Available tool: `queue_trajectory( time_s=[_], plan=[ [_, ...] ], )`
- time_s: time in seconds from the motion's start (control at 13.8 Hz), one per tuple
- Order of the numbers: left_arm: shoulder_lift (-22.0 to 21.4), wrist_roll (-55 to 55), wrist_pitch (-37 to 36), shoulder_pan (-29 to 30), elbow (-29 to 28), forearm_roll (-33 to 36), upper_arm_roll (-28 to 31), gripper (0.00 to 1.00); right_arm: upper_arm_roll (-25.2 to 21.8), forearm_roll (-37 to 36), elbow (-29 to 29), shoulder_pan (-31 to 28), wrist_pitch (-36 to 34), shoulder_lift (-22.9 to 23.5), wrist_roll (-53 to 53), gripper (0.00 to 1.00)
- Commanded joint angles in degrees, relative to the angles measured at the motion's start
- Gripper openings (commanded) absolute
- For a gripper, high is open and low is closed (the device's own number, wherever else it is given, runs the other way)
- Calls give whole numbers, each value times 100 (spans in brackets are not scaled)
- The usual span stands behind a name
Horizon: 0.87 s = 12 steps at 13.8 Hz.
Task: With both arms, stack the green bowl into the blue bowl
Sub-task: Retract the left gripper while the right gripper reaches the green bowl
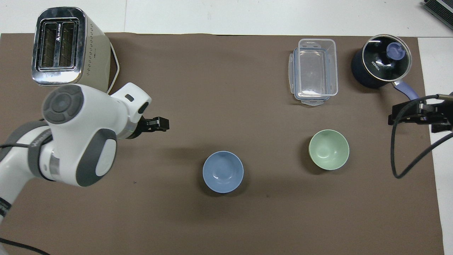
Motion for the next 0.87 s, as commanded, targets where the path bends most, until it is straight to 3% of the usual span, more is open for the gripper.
queue_trajectory(
  time_s=[0.0,0.36,0.8],
  plan=[
    [-51,627,-643,619,480,2,-70,100,-38,89,-573,-52,567,-139,-390,100],
    [-60,1699,-1618,1490,1183,150,-61,100,-38,80,-1741,-227,1760,-69,-874,100],
    [37,1877,-2981,1526,2334,740,-61,100,-38,71,-3368,-202,3598,177,-970,100]
  ],
)
